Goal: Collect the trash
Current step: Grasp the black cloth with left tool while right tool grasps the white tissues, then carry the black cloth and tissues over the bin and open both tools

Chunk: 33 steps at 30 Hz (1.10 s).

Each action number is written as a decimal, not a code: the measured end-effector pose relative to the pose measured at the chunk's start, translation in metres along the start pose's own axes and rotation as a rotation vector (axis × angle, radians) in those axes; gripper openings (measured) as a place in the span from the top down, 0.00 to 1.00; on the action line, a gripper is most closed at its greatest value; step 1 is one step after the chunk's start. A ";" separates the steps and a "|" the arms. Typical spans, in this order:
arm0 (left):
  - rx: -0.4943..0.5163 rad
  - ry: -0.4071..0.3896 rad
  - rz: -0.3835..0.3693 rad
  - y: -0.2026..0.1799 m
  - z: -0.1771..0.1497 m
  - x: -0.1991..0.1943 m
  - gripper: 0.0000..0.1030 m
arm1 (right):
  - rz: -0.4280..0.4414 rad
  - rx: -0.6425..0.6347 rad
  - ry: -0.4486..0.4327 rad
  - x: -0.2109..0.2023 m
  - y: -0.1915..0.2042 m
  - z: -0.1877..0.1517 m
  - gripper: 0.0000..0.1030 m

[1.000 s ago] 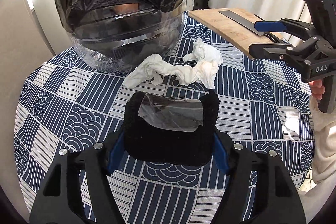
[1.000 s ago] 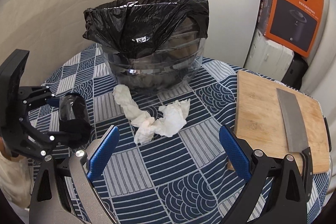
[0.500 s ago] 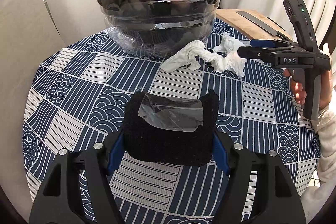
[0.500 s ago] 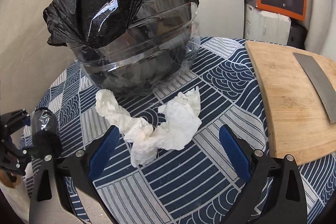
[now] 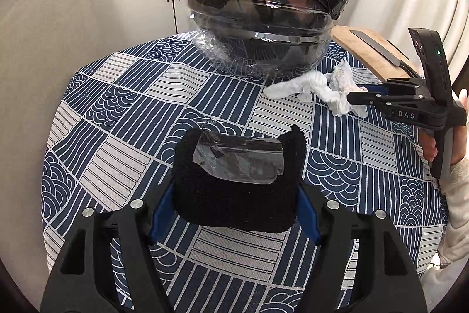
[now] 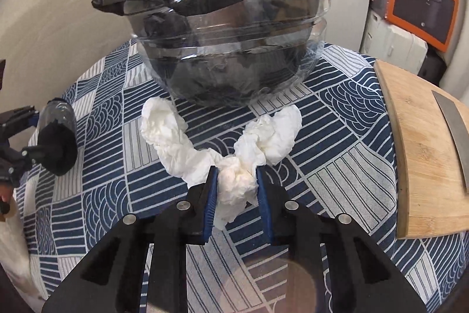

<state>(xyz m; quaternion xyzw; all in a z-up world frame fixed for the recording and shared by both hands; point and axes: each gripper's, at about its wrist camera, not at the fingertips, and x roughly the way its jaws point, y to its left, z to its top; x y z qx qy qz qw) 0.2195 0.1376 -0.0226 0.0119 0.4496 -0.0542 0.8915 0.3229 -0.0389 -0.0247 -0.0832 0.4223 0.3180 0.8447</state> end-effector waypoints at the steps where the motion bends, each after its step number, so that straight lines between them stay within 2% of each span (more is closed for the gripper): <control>1: -0.005 -0.002 0.005 0.000 -0.001 -0.002 0.32 | 0.003 -0.013 0.002 -0.003 0.003 -0.002 0.77; 6: -0.028 -0.045 0.054 -0.004 -0.007 -0.013 0.32 | 0.065 -0.025 -0.016 -0.027 0.019 -0.017 0.77; 13: -0.044 -0.066 0.050 -0.015 -0.018 -0.025 0.32 | 0.071 0.000 -0.014 -0.064 0.019 -0.039 0.77; 18: -0.065 -0.106 0.069 -0.023 -0.019 -0.045 0.32 | 0.053 -0.012 -0.054 -0.094 0.015 -0.045 0.77; 24: -0.056 -0.124 0.128 -0.034 -0.012 -0.067 0.32 | 0.037 -0.045 -0.118 -0.135 0.010 -0.040 0.77; 33: -0.032 -0.174 0.176 -0.030 0.009 -0.091 0.32 | -0.057 -0.105 -0.228 -0.199 -0.002 -0.016 0.77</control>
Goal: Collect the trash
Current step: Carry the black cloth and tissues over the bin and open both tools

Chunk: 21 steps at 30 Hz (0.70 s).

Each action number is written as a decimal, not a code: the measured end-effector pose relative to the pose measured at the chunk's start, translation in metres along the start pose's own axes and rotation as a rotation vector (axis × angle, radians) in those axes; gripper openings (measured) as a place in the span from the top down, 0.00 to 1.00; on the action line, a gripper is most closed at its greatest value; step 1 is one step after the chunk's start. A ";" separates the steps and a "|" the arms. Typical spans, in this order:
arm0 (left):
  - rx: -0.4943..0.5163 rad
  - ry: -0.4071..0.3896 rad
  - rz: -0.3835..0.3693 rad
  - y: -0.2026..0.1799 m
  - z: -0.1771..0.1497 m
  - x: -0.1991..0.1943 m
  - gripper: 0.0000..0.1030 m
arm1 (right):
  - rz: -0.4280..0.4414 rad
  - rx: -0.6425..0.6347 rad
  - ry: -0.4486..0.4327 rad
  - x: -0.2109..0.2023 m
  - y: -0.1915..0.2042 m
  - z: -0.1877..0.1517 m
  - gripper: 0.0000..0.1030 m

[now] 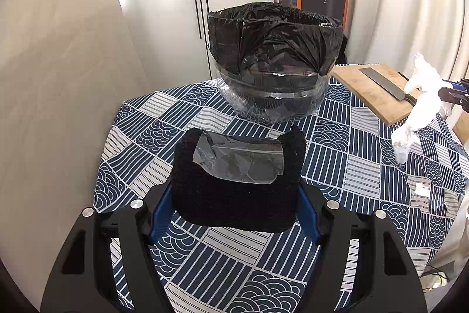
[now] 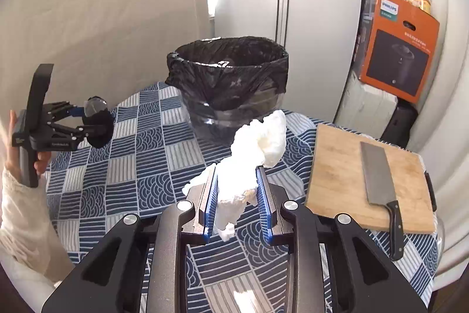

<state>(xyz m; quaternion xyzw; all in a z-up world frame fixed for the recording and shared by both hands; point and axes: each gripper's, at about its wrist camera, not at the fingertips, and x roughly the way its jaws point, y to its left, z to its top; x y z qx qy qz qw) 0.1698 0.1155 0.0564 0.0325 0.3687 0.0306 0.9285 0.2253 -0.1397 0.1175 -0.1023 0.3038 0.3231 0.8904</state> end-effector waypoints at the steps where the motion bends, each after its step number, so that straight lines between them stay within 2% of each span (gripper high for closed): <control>1: 0.005 -0.006 0.005 0.001 0.004 -0.001 0.32 | -0.005 -0.006 -0.007 -0.003 -0.001 0.004 0.77; 4: 0.021 -0.023 -0.018 0.004 0.019 -0.005 0.32 | -0.034 -0.023 -0.028 -0.010 -0.005 0.018 0.77; 12: 0.073 -0.048 -0.085 0.009 0.068 -0.007 0.32 | -0.030 -0.060 -0.094 -0.021 -0.008 0.062 0.77; 16: 0.105 -0.085 -0.073 0.010 0.092 -0.010 0.32 | -0.025 -0.067 -0.137 -0.022 -0.009 0.091 0.77; 21: 0.132 -0.108 -0.103 0.012 0.126 -0.004 0.32 | -0.015 -0.097 -0.178 -0.015 -0.006 0.126 0.77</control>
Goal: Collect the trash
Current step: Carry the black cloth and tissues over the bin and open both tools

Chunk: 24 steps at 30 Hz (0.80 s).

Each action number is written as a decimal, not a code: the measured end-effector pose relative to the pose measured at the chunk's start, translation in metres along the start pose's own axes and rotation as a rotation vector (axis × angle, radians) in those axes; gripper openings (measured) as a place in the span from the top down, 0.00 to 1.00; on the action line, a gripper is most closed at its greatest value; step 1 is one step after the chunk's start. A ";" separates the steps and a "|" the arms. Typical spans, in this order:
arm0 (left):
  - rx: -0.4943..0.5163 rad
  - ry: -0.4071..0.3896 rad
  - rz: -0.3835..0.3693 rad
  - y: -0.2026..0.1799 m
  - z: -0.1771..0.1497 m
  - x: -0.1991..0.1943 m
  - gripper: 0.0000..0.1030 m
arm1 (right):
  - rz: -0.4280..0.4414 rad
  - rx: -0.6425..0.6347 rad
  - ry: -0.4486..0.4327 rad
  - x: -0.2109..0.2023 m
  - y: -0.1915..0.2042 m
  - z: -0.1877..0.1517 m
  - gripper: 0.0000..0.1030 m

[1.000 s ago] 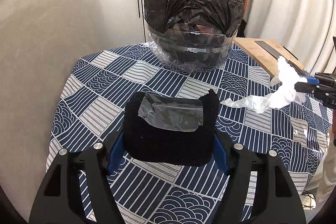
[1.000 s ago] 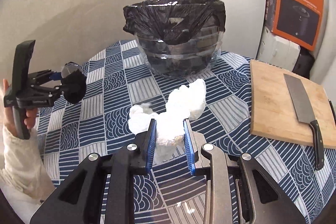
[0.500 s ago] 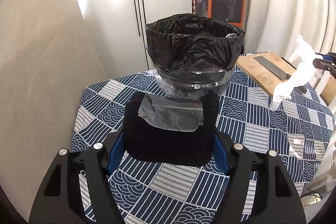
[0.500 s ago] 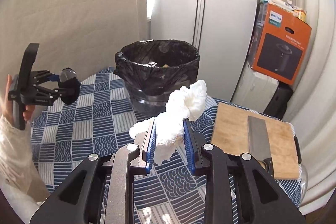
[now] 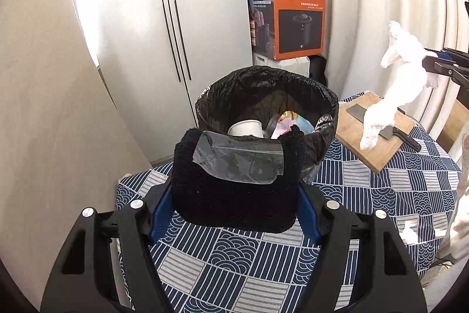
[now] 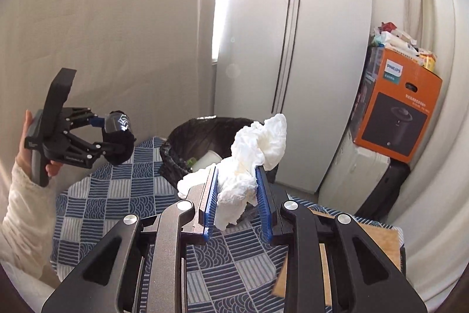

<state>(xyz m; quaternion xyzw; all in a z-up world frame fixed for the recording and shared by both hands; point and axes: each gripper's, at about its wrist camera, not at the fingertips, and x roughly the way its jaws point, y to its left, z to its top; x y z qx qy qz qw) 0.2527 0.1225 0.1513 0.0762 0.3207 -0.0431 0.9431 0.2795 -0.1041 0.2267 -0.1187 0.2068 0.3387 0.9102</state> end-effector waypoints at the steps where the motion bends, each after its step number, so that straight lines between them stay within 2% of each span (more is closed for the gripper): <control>1: 0.010 -0.004 -0.004 0.000 0.006 0.003 0.32 | 0.002 -0.005 -0.007 0.003 0.000 0.006 0.77; 8: 0.050 -0.009 -0.047 0.010 0.045 0.034 0.32 | 0.010 -0.038 -0.027 0.033 -0.003 0.037 0.77; 13: 0.074 0.010 -0.067 0.013 0.068 0.059 0.32 | 0.009 -0.055 -0.029 0.057 -0.007 0.051 0.77; 15: 0.086 0.024 -0.098 0.011 0.074 0.071 0.32 | 0.018 -0.056 -0.031 0.068 -0.011 0.055 0.77; 20: 0.152 0.084 -0.198 0.000 0.074 0.103 0.32 | 0.017 -0.055 -0.017 0.101 -0.020 0.051 0.77; 24: 0.180 0.121 -0.209 -0.005 0.071 0.124 0.32 | 0.046 -0.038 0.031 0.133 -0.023 0.037 0.77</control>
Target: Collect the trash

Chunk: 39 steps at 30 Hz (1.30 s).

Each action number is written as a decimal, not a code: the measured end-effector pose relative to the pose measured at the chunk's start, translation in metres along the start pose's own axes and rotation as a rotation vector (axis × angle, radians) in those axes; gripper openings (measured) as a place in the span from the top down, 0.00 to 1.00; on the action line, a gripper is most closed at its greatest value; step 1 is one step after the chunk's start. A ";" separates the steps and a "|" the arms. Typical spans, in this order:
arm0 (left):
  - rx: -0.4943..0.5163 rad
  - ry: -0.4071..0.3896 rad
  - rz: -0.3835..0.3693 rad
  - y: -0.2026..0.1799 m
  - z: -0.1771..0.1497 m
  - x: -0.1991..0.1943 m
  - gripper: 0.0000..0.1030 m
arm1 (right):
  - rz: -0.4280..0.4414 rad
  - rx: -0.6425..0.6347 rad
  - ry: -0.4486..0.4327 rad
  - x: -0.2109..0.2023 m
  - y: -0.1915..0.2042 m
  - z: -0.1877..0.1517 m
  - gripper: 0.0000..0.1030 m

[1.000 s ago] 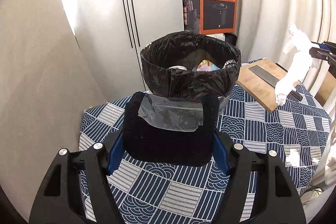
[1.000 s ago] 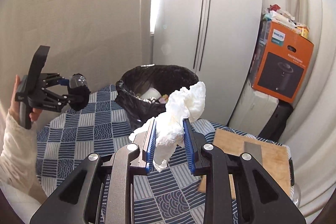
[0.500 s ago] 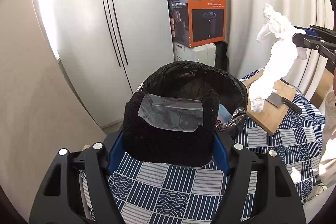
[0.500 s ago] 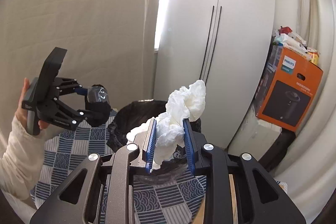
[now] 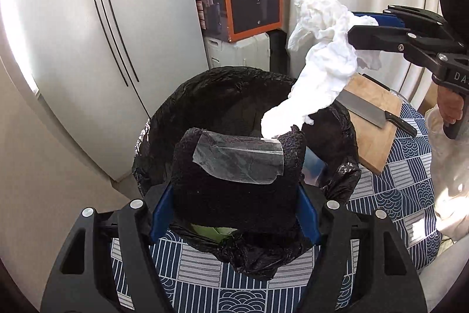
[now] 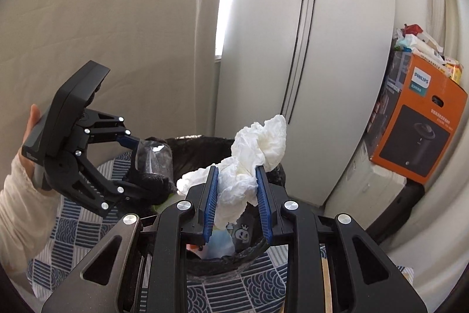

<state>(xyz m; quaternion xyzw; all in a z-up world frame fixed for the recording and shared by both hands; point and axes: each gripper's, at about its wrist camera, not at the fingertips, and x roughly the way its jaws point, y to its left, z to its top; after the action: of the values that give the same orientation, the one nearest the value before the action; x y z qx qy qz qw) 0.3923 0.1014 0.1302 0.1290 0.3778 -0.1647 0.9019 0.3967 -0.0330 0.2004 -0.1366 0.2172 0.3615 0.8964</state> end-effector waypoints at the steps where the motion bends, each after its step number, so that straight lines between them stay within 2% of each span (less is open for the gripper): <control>1: -0.001 0.007 -0.005 0.000 0.000 0.005 0.32 | 0.006 -0.004 0.016 0.008 0.001 -0.004 0.77; 7: 0.021 0.076 0.008 0.001 -0.005 0.028 0.32 | 0.060 -0.005 0.065 0.046 0.006 -0.017 0.77; 16: 0.040 0.111 -0.052 0.007 -0.003 0.043 0.28 | 0.071 -0.020 0.137 0.082 0.008 -0.030 0.75; 18: 0.041 0.115 -0.059 0.010 -0.001 0.045 0.24 | 0.067 -0.028 0.146 0.087 0.010 -0.032 0.74; 20: 0.035 0.114 -0.040 0.013 -0.001 0.047 0.10 | 0.072 -0.026 0.152 0.091 0.009 -0.035 0.72; 21: 0.028 0.113 -0.037 0.015 -0.001 0.048 0.09 | 0.065 -0.025 0.154 0.093 0.008 -0.036 0.69; 22: 0.021 0.104 -0.042 0.016 -0.003 0.048 0.09 | 0.055 -0.024 0.154 0.094 0.008 -0.038 0.59; 23: 0.020 0.084 -0.036 0.016 -0.004 0.046 0.09 | 0.036 -0.026 0.147 0.094 0.008 -0.040 0.46; 25: 0.020 0.024 0.000 0.012 -0.010 0.036 0.08 | 0.017 -0.021 0.134 0.091 0.006 -0.043 0.35; 29: -0.003 -0.113 0.075 0.007 -0.022 0.009 0.06 | 0.026 0.013 0.115 0.084 0.001 -0.046 0.20; 33: -0.023 -0.223 0.145 -0.001 -0.036 -0.018 0.06 | 0.007 0.006 0.078 0.071 0.003 -0.050 0.17; 36: -0.027 -0.288 0.154 -0.010 -0.047 -0.034 0.06 | -0.012 0.024 0.046 0.059 0.007 -0.053 0.13; 39: -0.069 -0.313 0.146 -0.018 -0.062 -0.047 0.06 | -0.033 0.041 0.019 0.047 0.010 -0.059 0.11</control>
<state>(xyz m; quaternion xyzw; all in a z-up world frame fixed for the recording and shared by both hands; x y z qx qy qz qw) 0.3149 0.1167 0.1201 0.0979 0.2278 -0.1038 0.9632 0.4028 -0.0220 0.1255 -0.1253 0.2309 0.3406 0.9028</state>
